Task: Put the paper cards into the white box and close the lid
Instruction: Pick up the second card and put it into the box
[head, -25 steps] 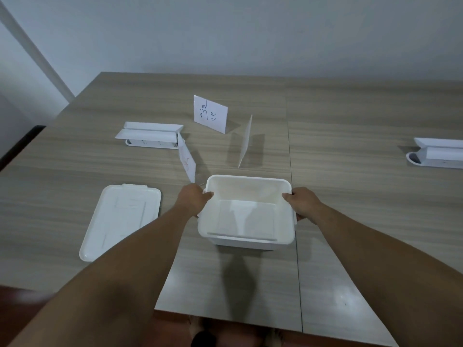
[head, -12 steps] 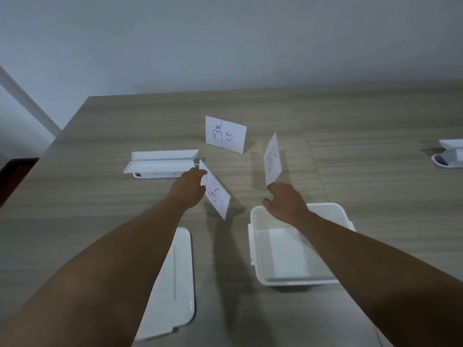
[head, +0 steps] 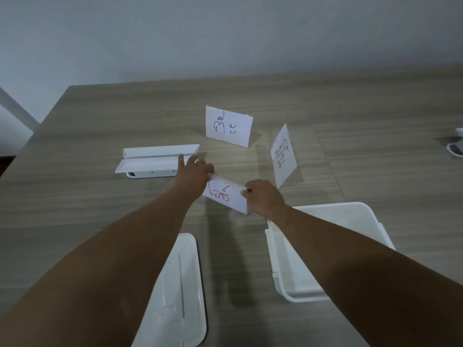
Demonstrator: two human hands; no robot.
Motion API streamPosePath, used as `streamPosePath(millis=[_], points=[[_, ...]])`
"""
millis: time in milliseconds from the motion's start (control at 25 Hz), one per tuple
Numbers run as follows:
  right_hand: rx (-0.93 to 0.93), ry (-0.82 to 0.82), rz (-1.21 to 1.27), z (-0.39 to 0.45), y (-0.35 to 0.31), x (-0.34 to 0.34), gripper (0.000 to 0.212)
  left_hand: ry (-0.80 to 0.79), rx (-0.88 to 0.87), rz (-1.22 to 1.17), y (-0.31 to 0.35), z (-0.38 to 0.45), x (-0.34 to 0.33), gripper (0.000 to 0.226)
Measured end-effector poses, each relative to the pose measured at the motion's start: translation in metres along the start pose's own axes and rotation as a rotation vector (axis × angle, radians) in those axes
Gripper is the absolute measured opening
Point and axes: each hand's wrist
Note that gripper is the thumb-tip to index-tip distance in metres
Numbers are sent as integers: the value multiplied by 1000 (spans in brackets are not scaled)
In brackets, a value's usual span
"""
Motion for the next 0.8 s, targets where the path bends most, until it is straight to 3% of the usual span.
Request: streamPosePath(millis=[120,280,480,560,800], points=[[55,28,159,-1,7,41,44,25,18,-256,-5,-7,32,21],[84,111,266,-14,18,118,32,75,14,-628,26,-6,108,15],[97,136,422,-64,52,193,4,166,-33,-689,96,-23,171,18],[106,133,408,-85,74,210,21,150,-68,-719,129,-35,177,21],[34,-166,219,-126,167,213,22,-118,-101,-779,210,-74,146,25]])
Point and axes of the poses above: each hand's wrist, its own z-axis towards the middle knuckle, its own x-axis out of the back of the hand, y = z × x, and after that the axes turned 6 degrees about -x, right-handed
